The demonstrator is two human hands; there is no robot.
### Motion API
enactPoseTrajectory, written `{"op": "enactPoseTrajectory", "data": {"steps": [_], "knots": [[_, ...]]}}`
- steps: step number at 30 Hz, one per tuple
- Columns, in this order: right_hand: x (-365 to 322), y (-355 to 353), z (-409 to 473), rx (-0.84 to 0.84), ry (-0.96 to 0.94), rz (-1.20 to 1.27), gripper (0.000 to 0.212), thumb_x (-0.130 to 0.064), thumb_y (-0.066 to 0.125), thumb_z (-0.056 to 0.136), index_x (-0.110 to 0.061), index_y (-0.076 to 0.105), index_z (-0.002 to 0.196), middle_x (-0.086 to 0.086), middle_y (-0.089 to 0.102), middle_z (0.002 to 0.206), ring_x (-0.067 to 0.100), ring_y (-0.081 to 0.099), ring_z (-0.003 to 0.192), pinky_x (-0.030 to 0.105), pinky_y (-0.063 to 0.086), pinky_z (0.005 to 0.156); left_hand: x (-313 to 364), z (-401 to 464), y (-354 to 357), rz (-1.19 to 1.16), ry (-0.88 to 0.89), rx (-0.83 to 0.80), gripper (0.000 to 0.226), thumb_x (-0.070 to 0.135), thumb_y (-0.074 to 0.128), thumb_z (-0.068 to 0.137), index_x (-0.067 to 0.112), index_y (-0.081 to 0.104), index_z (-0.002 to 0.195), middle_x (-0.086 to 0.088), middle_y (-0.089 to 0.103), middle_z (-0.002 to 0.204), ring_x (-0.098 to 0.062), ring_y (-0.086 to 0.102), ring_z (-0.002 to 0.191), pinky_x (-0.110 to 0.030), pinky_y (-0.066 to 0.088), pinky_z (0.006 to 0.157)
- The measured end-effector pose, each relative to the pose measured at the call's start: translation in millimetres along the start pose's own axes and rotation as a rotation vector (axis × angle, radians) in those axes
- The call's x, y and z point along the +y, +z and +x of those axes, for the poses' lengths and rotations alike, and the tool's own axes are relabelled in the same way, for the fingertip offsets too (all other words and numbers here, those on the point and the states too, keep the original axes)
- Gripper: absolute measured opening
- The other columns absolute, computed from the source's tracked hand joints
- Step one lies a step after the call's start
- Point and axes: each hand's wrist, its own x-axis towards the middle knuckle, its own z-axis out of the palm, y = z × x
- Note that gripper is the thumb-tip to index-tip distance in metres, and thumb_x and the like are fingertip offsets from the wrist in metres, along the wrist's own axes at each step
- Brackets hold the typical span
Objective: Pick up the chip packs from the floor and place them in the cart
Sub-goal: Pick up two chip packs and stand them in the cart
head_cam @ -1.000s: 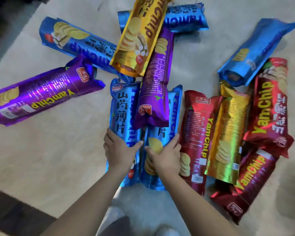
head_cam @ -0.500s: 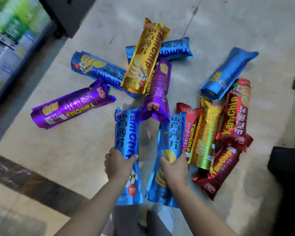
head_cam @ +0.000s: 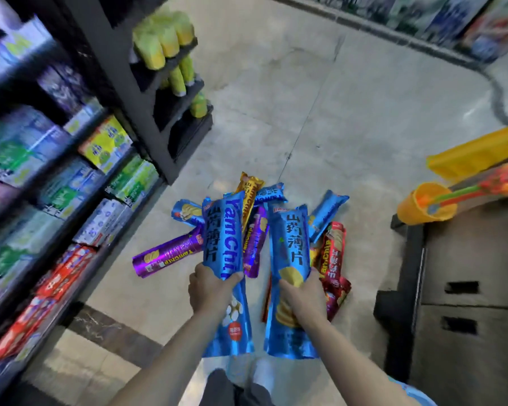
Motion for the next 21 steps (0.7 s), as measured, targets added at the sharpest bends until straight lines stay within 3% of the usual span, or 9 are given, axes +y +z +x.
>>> {"op": "enactPoseTrajectory", "data": {"steps": [3,6,9,12,16,21], "knots": [[-42.0,-33.7,-40.0,0.002,-0.106,0.051,0.072,-0.036,0.07,0.063,-0.017,0.046,0.128,0.003,0.064,0.112,0.024,0.063,0.098,0.032,0.049,0.081,44.3,-39.5,-32.5,-0.029,0.09,-0.009,0.084,0.061,0.077,0.045,0.01,0.055,0.108,-0.011,0.063,0.104,-0.03,0.063,0.092,-0.041,0.056,0.078],[-75.5,-62.5,-74.3,0.005,-0.184,0.134,0.06,-0.026,0.072,0.068,-0.016,0.049,0.122,0.002,0.066,0.11,0.021,0.064,0.094,0.032,0.051,0.082,80.7,-74.2,-60.9,-0.031,0.178,0.016,0.072,0.045,0.085,0.058,0.006,0.053,0.109,-0.013,0.061,0.108,-0.033,0.06,0.1,-0.039,0.053,0.081],[-105.9,-90.3,-102.4,-0.008,-0.243,0.161,0.05,-0.022,0.07,0.076,-0.014,0.048,0.12,0.003,0.064,0.107,0.02,0.061,0.089,0.027,0.045,0.071,109.6,-101.7,-84.9,-0.05,0.262,0.026,0.073,0.045,0.085,0.057,0.008,0.05,0.109,-0.014,0.062,0.108,-0.033,0.061,0.1,-0.045,0.054,0.082],[-130.7,-112.6,-122.5,-0.001,-0.283,0.159,0.054,-0.026,0.068,0.079,-0.013,0.044,0.125,0.006,0.062,0.111,0.024,0.061,0.094,0.027,0.042,0.07,134.7,-126.9,-109.6,-0.079,0.301,0.055,0.07,0.043,0.085,0.06,0.007,0.049,0.108,-0.013,0.06,0.109,-0.033,0.06,0.1,-0.043,0.054,0.081],[-156.7,-134.5,-142.6,0.013,-0.374,0.159,0.056,-0.028,0.07,0.079,-0.012,0.044,0.126,0.005,0.061,0.11,0.025,0.06,0.092,0.03,0.046,0.075,153.9,-153.7,-138.7,-0.093,0.326,0.081,0.068,0.049,0.083,0.059,0.016,0.04,0.1,-0.011,0.058,0.108,-0.032,0.06,0.098,-0.045,0.054,0.082],[-187.8,-139.8,-167.7,-0.025,-0.475,0.123,0.057,-0.03,0.071,0.079,-0.01,0.045,0.125,0.002,0.056,0.1,0.022,0.055,0.084,0.029,0.041,0.072,151.8,-172.2,-178.3,-0.245,0.346,0.145,0.072,0.049,0.085,0.053,0.012,0.05,0.104,-0.008,0.063,0.103,-0.027,0.064,0.089,-0.045,0.057,0.078]]}}
